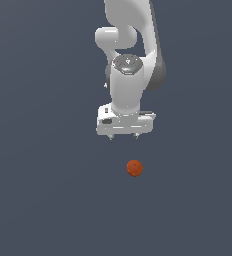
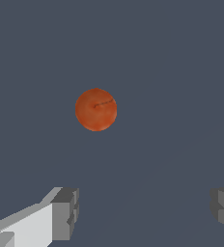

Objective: Pick up the object and move it to a goal position.

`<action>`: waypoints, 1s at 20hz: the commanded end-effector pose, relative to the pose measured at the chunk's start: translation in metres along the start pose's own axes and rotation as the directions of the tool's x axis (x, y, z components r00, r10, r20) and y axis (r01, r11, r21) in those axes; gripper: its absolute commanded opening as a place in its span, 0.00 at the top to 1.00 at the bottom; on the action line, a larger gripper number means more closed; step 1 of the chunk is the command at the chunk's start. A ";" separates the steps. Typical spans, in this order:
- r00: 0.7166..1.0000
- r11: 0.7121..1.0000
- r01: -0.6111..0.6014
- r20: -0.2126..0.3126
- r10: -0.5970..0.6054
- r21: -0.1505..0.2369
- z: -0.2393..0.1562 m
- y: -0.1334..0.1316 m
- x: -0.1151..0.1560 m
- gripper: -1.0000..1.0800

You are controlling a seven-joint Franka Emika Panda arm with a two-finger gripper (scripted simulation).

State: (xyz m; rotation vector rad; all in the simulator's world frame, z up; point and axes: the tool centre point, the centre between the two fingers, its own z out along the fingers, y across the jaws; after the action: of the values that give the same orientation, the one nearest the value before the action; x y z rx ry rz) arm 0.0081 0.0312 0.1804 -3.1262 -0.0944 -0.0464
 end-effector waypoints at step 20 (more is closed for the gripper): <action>0.998 0.998 0.062 0.007 -0.062 0.023 0.012 -0.039 0.004 0.04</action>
State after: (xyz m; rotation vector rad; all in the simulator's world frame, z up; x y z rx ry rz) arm 0.0085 0.0699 0.1706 -3.1004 -0.1736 -0.0340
